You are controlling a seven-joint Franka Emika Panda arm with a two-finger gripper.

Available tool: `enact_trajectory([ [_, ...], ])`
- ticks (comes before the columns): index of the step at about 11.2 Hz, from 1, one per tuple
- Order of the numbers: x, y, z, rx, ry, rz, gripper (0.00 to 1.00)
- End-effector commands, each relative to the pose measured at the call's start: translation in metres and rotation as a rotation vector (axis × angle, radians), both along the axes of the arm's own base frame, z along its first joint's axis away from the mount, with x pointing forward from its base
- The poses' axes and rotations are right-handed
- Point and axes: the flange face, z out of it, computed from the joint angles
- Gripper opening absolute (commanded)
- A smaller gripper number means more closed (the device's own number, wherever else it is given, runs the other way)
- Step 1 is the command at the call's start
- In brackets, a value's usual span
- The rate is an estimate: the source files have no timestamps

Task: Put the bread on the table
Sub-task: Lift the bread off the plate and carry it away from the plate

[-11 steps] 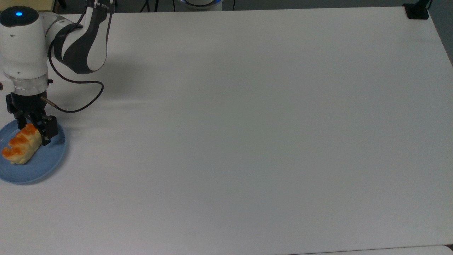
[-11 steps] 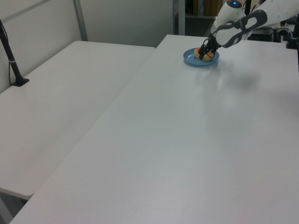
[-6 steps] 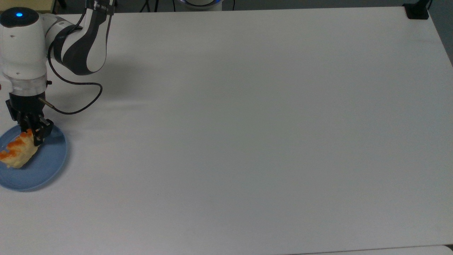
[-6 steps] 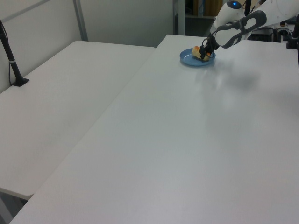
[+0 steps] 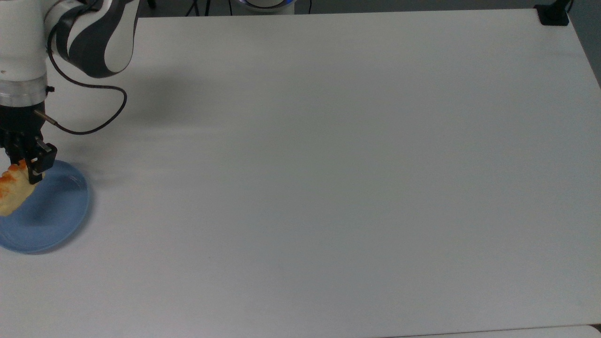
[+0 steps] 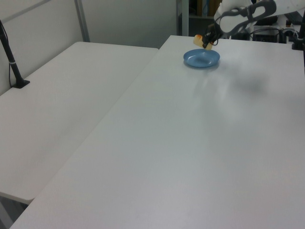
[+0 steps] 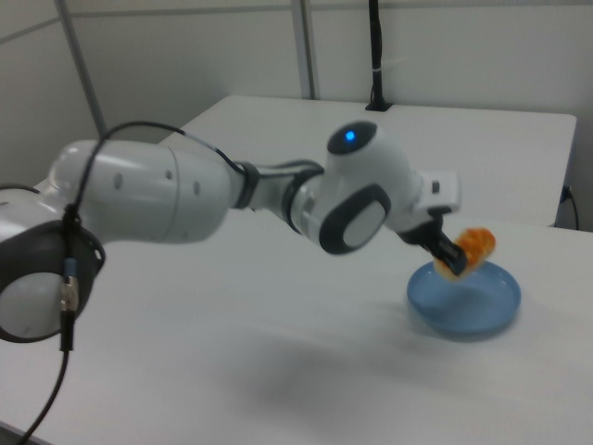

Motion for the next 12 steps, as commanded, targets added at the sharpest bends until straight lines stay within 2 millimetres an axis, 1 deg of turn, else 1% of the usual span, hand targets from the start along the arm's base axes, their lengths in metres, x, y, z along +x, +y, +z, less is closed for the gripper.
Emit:
enact_trajectory([
  [1,0.005,0.086,0.071,0.05,0.075,0.128,0.46],
  [2,0.007,0.132,0.089,0.048,0.136,0.237,0.47],
  [3,0.005,0.158,0.093,0.045,0.186,0.303,0.47],
  [4,0.0,0.195,0.099,0.047,0.253,0.386,0.47],
  [5,-0.002,0.218,0.102,0.049,0.296,0.435,0.47],
  [7,-0.005,0.276,0.088,0.067,0.407,0.523,0.47],
  [8,-0.007,0.299,0.07,0.042,0.455,0.567,0.47],
  [10,-0.01,0.324,0.044,-0.015,0.52,0.628,0.47],
  [11,-0.012,0.334,0.026,-0.034,0.554,0.655,0.47],
  [12,-0.013,0.337,0.015,-0.049,0.577,0.669,0.47],
])
